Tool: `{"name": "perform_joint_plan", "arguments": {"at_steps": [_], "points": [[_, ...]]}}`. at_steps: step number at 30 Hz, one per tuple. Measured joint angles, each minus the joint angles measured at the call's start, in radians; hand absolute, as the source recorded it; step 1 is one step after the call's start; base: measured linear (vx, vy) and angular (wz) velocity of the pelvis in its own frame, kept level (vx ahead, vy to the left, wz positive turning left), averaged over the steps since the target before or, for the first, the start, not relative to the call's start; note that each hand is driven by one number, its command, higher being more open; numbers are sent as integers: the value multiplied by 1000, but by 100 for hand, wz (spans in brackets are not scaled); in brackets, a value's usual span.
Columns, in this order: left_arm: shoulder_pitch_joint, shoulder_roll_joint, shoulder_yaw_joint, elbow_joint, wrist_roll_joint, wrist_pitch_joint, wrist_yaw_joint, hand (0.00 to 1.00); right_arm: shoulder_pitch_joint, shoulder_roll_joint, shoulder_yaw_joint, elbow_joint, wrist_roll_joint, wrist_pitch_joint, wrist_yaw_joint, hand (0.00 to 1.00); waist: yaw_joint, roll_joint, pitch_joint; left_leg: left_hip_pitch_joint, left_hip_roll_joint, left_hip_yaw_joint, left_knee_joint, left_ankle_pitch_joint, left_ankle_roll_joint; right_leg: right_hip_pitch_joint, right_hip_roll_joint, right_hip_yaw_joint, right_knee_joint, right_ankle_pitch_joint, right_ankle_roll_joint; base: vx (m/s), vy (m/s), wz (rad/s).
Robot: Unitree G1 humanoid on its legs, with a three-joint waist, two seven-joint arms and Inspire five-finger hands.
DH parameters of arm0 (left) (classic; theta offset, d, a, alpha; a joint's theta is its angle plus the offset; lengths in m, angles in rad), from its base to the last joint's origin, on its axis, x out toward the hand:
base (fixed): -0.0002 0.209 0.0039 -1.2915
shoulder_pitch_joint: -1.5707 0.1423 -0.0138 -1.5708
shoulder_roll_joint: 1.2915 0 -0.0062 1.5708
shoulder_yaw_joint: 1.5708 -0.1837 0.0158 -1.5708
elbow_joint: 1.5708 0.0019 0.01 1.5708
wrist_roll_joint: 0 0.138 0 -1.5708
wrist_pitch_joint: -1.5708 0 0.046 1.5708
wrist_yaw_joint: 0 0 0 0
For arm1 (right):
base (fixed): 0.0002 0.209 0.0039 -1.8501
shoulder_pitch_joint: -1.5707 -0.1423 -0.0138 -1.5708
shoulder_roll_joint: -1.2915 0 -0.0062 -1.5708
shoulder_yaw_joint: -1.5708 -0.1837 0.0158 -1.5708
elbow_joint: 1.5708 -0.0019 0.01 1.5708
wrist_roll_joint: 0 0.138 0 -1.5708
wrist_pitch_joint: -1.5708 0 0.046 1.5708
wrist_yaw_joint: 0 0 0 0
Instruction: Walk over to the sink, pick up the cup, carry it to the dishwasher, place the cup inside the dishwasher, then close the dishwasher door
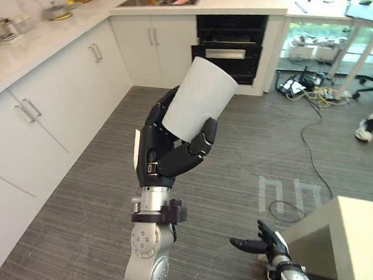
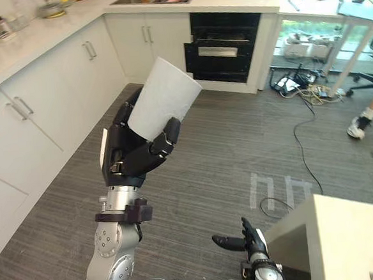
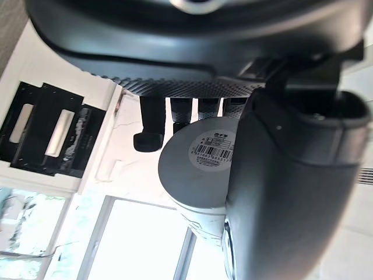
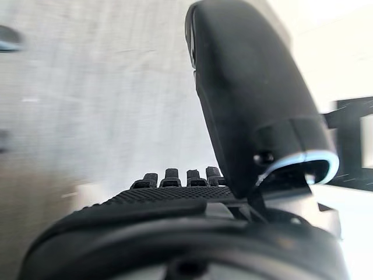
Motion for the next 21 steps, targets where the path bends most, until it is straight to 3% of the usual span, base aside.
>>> {"name": "perform_joint_plan", "arguments": {"at_steps": [2,4,8,21], "points": [[-7,16,-11,1,-2,-9,0,0,-4,18,-1,35,4,-4,-6,100,3,-28,-20,15,-25,22,-67,20,20,8,-9,-2,-44,3,4,106,82,45],[-14,44,-9,43,-12,-23,2,0,-7,36,-1,94,5,-2,-4,100,10,-56,-29,22,-51,8,-122,50,19,20,-13,13,-96,25,8,92,55,26],[-13,53,-11,113,-21,3,1,0,3,41,0,176,3,11,-1,100,2,-55,-28,68,-76,2,-196,80,16,44,-16,53,-119,43,7,43,44,8],[39,77,-15,112,-20,4,-17,0,4,8,-2,218,-9,18,-7,100,-30,-56,-30,133,-76,54,-402,210,19,4,8,162,-163,89,-9,-55,-20,-15]]}}
